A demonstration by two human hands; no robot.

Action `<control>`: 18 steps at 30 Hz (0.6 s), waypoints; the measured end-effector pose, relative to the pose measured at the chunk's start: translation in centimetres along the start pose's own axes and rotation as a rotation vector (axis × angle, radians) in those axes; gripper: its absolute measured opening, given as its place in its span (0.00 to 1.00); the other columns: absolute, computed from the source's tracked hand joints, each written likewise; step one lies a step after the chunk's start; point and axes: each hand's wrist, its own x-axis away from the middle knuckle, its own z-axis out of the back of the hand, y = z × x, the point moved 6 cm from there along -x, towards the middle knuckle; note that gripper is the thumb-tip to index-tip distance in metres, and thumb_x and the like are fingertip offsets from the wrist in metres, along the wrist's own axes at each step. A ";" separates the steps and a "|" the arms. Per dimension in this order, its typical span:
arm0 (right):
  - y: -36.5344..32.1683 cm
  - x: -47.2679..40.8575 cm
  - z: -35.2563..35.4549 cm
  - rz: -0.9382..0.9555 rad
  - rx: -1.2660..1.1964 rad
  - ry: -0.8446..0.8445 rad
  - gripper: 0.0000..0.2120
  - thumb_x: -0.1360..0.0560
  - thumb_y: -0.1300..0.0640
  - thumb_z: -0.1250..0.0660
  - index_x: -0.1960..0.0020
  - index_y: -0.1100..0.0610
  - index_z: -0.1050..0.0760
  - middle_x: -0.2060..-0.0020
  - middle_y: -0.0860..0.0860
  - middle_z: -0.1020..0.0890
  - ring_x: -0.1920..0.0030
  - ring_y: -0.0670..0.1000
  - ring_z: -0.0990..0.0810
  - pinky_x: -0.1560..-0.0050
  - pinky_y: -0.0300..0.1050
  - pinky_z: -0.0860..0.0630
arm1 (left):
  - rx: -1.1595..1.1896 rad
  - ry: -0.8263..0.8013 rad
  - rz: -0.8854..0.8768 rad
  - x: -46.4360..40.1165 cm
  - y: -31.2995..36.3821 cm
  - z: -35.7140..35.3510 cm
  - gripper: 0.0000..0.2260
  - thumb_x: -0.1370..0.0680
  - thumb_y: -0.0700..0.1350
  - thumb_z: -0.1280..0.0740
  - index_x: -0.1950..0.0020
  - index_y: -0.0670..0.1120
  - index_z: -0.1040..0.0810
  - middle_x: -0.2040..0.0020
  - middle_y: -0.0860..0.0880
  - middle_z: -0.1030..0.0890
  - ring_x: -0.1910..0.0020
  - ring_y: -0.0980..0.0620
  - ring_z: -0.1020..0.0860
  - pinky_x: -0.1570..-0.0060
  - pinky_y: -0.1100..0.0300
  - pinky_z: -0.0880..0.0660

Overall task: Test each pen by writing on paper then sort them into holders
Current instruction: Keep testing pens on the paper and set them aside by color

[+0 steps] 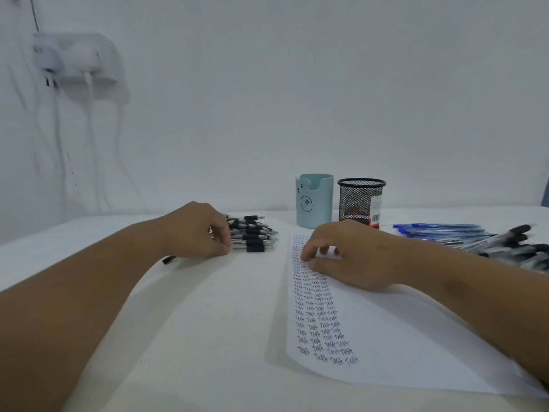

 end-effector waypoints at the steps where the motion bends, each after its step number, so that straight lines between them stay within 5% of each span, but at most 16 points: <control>1: 0.1 0.0 0.0 -0.002 0.000 0.002 0.08 0.20 0.48 0.33 0.43 0.45 0.19 0.49 0.38 0.20 0.47 0.40 0.24 0.51 0.28 0.31 | -0.003 0.002 0.000 0.0 0.1 -0.1 0.05 0.26 0.45 0.26 0.59 0.54 0.16 0.59 0.59 0.18 0.60 0.70 0.25 0.59 0.74 0.32; 4: 0.2 0.0 -0.1 -0.008 -0.005 0.004 0.08 0.20 0.48 0.33 0.43 0.44 0.19 0.49 0.38 0.20 0.47 0.40 0.24 0.51 0.28 0.32 | 0.066 0.074 0.011 0.0 0.5 0.3 0.07 0.23 0.44 0.30 0.59 0.55 0.19 0.57 0.57 0.17 0.61 0.61 0.24 0.56 0.65 0.31; 9: 0.2 0.2 -0.1 -0.001 -0.004 0.001 0.09 0.20 0.48 0.33 0.43 0.44 0.19 0.49 0.38 0.20 0.47 0.40 0.24 0.51 0.27 0.31 | 0.568 0.214 -0.025 0.7 2.4 1.9 0.03 0.18 0.44 0.34 0.52 0.49 0.22 0.63 0.49 0.16 0.67 0.51 0.22 0.59 0.45 0.25; 14: 0.3 0.3 0.1 -0.019 -0.023 -0.007 0.08 0.21 0.48 0.33 0.43 0.44 0.19 0.48 0.39 0.19 0.46 0.40 0.24 0.47 0.31 0.29 | 0.791 0.339 -0.027 1.0 4.0 2.2 0.03 0.25 0.44 0.25 0.58 0.47 0.15 0.69 0.48 0.22 0.67 0.50 0.25 0.62 0.55 0.30; 18: 0.4 0.3 0.1 -0.028 -0.037 -0.012 0.08 0.21 0.47 0.32 0.43 0.43 0.18 0.50 0.37 0.20 0.47 0.40 0.24 0.48 0.30 0.29 | 1.105 0.286 0.046 0.6 4.4 1.4 0.04 0.24 0.44 0.28 0.54 0.44 0.15 0.65 0.49 0.23 0.64 0.50 0.26 0.61 0.58 0.28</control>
